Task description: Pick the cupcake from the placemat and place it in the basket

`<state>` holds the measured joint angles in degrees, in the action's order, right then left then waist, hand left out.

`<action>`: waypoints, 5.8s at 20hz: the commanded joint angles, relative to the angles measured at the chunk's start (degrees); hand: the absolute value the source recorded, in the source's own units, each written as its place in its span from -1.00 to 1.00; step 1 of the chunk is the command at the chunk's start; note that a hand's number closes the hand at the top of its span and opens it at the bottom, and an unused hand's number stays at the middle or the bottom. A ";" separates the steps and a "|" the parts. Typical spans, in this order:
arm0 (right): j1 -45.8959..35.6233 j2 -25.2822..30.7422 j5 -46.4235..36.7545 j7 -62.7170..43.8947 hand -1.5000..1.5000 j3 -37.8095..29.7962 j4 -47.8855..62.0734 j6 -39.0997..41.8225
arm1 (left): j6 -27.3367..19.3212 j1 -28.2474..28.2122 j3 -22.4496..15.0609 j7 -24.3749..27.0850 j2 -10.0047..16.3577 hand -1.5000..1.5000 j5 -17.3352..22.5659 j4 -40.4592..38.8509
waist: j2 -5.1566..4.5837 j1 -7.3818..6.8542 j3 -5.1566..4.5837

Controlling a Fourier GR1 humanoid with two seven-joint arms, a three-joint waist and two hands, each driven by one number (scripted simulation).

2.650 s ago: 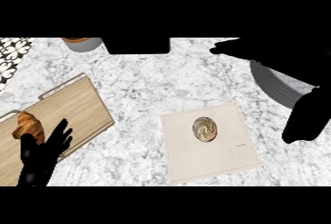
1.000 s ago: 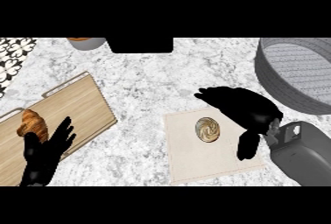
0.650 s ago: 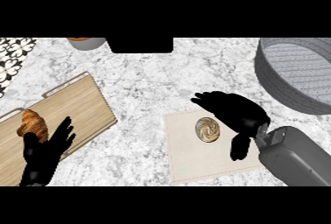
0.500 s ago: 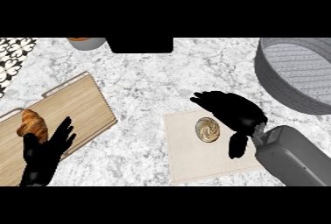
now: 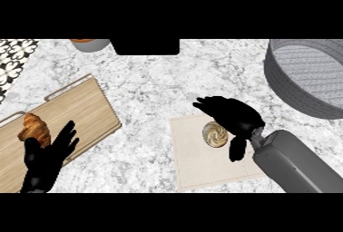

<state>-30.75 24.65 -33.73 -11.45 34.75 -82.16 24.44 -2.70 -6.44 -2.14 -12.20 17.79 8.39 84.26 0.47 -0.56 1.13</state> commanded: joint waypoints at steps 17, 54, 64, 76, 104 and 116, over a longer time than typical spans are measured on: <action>0.62 -4.48 -8.93 4.89 -1.00 0.10 11.44 -1.46 | 2.25 -2.47 0.08 -2.06 -2.49 0.00 -0.80 -3.33 | -0.58 0.19 -1.13; -16.46 -24.34 -16.64 -31.50 1.00 -30.02 16.43 -47.22 | 1.77 -2.16 1.20 -4.40 -4.96 0.00 -3.13 -1.23 | -0.27 1.28 -1.04; -24.33 -14.06 -22.14 -42.62 1.00 -36.64 9.78 -43.27 | 1.94 -1.67 1.93 -3.74 -5.62 0.00 -3.73 -2.34 | -0.30 1.07 -1.18; -31.21 0.43 -17.13 -37.59 1.00 -48.13 18.58 -38.50 | 3.99 -1.02 2.31 -5.61 -4.75 0.00 -3.81 -0.45 | -0.81 -0.29 -1.12; -25.14 8.57 1.30 -2.55 1.00 -66.72 48.25 -48.76 | 4.48 -1.71 2.75 -3.94 -7.11 0.00 -5.96 -1.71 | -1.18 -1.09 -1.04; -22.80 15.45 -8.19 -2.50 -1.00 -60.95 58.02 -50.49 | 6.07 -3.08 3.19 -3.23 -7.41 0.00 -5.38 -0.92 | -1.14 -1.34 -1.06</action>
<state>-53.48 38.40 -40.98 -15.68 -26.80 -26.13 -25.86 1.16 -5.98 2.21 -14.27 11.70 1.52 86.76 -0.11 -1.81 0.84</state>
